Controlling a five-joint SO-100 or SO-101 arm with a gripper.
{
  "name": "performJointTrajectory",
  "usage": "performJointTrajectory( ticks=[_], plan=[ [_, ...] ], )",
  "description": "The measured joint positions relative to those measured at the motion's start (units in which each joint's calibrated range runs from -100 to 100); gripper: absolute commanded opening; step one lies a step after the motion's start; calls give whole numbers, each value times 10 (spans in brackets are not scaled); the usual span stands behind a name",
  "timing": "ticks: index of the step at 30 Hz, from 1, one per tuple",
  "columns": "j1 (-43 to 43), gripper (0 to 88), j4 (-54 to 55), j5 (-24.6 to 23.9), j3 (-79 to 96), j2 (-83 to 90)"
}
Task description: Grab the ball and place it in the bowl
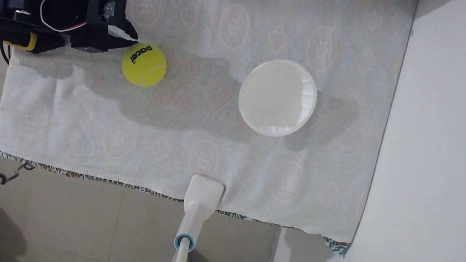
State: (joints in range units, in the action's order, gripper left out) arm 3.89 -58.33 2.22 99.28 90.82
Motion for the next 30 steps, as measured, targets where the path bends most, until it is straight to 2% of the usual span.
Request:
performJointTrajectory(
  ticks=[30],
  plan=[
    [8, 2, 2, 0, 0, 0]
  ],
)
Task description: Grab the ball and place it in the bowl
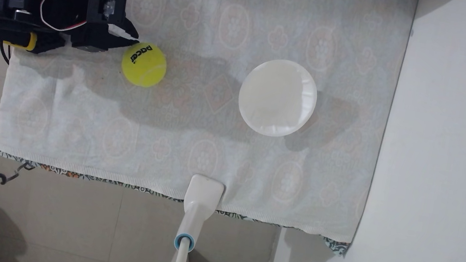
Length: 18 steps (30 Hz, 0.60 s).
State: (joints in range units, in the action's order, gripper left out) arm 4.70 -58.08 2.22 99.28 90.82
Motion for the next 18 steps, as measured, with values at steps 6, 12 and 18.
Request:
performJointTrajectory(
  ticks=[6, 12, 18],
  plan=[
    [0, 25, 0, 0, 0, 0],
    [0, 28, 0, 0, 0, 0],
    [0, 3, 0, 0, 0, 0]
  ],
)
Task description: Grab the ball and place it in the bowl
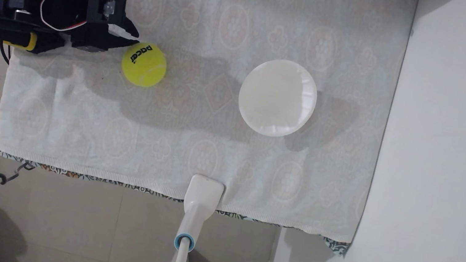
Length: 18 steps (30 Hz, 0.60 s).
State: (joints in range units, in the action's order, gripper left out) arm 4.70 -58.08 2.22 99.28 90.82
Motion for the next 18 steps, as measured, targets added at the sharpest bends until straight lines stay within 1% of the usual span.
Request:
performJointTrajectory(
  ticks=[8, 12, 18],
  plan=[
    [-1, 2, 0, 0, 0, 0],
    [-17, 2, -2, 0, -1, 0],
    [-29, 2, -31, 0, -6, 0]
  ],
)
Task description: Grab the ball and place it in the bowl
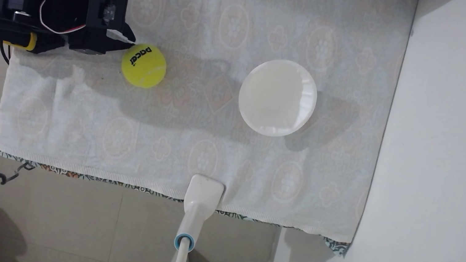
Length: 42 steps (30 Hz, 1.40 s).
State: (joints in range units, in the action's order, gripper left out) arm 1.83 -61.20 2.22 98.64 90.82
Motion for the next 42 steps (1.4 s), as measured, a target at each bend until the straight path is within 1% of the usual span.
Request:
performJointTrajectory(
  ticks=[13, 26, 34, 42],
  plan=[
    [-6, 2, -44, 0, -68, 0],
    [-69, 2, -70, 9, -146, 2],
    [-81, 2, -98, 15, -201, 2],
    [-80, 2, -123, 15, -298, -82]
  ],
)
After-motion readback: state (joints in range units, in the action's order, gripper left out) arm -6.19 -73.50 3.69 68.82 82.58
